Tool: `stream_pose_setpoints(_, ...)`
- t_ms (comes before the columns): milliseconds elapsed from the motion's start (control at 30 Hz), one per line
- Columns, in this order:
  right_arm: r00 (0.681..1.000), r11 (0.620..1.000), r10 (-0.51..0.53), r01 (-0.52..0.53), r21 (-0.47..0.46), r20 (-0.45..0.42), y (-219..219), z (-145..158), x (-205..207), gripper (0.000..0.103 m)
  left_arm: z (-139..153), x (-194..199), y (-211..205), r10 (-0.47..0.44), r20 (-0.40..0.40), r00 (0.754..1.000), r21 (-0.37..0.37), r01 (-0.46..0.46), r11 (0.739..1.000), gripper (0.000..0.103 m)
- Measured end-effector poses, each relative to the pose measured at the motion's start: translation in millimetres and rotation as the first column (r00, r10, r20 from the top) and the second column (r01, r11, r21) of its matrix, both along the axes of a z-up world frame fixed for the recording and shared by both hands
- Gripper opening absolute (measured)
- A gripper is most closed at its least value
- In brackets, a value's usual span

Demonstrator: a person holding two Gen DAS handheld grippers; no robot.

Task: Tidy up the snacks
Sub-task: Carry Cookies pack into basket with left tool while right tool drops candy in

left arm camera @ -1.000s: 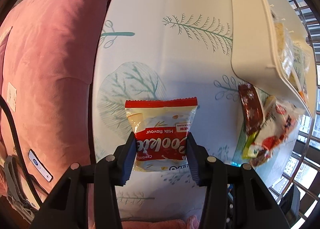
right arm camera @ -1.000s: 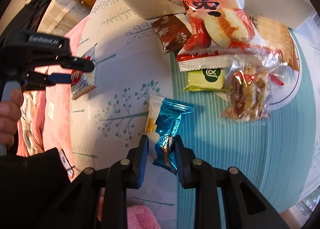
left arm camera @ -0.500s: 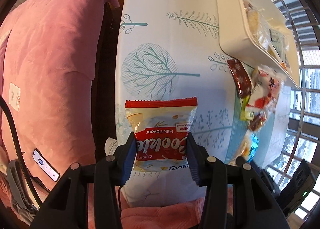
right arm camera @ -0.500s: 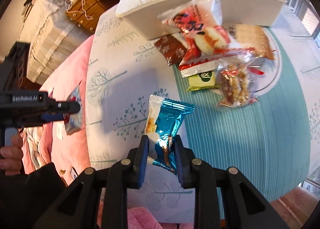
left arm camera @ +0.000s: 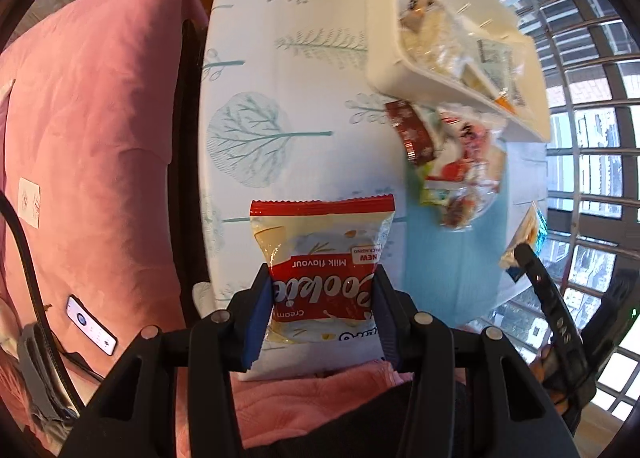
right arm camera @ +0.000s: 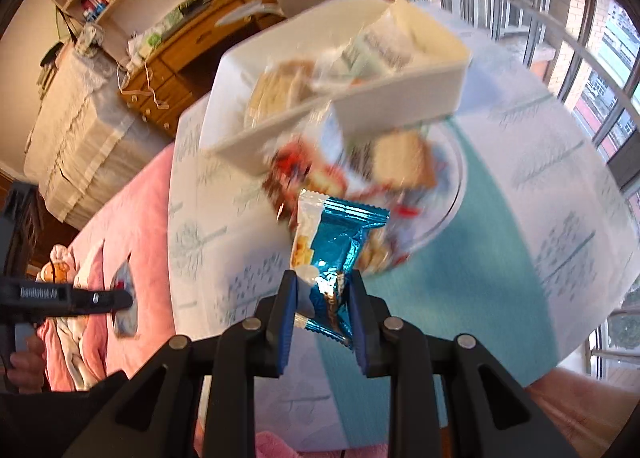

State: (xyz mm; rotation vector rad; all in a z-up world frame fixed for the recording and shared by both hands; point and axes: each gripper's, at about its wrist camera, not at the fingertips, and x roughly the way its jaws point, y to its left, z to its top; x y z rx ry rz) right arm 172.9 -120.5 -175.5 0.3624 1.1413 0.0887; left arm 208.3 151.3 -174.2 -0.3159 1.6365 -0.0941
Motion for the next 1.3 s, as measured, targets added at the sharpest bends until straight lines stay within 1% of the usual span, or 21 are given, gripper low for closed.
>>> stream_pose_setpoints(100, 1.000, 1.000, 0.011, -0.011, 0.009, 0.027, -20.7, 13.7, 12.3, 0.025, 16.2, 3.1, -17.5, 0.005, 0.028, 1.000, -0.018, -0.004, 1.000, 0.045)
stream_pose_setpoints(267, 0.995, 0.998, 0.068, -0.067, -0.013, 0.070, -46.5, 29.7, 36.8, 0.025, 39.2, 11.6, -45.7, 0.033, 0.076, 0.997, -0.024, -0.031, 0.999, 0.046)
stream_pose_setpoints(533, 0.982, 0.988, 0.153, -0.151, -0.031, 0.109, -85.0, 42.4, 71.7, 0.025, 61.3, 32.6, -91.8, 0.079, 0.132, 0.988, -0.031, -0.076, 0.997, 0.046)
stream_pose_setpoints(700, 0.969, 0.978, 0.209, -0.206, -0.037, 0.128, -101.2, 43.7, 94.0, 0.025, 67.1, 52.0, -114.2, 0.105, 0.175, 0.979, -0.036, -0.100, 0.994, 0.046)
stream_pose_setpoints(833, 0.953, 0.969, 0.247, -0.242, -0.054, 0.176, -110.6, 46.9, 107.8, 0.025, 70.5, 71.6, -132.5, 0.113, 0.207, 0.972, -0.031, -0.109, 0.994, 0.046)
stream_pose_setpoints(933, 0.944, 0.962, 0.271, -0.263, -0.068, 0.189, -113.4, 47.3, 118.5, 0.025, 73.7, 86.1, -143.9, 0.125, 0.231, 0.965, -0.037, -0.119, 0.992, 0.046)
stream_pose_setpoints(1033, 0.937, 0.959, 0.284, -0.276, -0.068, 0.205, -116.9, 45.1, 128.8, 0.025, 77.3, 98.4, -152.3, 0.129, 0.256, 0.958, -0.044, -0.122, 0.992, 0.046)
stream_pose_setpoints(1100, 0.934, 0.958, 0.288, -0.282, -0.061, 0.213, -118.8, 42.7, 136.1, 0.025, 79.5, 106.5, -157.9, 0.130, 0.290, 0.948, -0.051, -0.121, 0.991, 0.046)
stream_pose_setpoints(1200, 0.932, 0.958, 0.286, -0.283, -0.044, 0.221, -122.1, 37.8, 145.1, 0.025, 75.3, 119.8, -163.4, 0.140, 0.310, 0.940, -0.096, -0.116, 0.989, 0.046)
stream_pose_setpoints(1300, 0.934, 0.960, 0.278, -0.278, -0.031, 0.226, -125.2, 32.9, 153.2, 0.026, 69.2, 131.5, -170.1, 0.137, 0.333, 0.933, -0.093, -0.112, 0.989, 0.046)
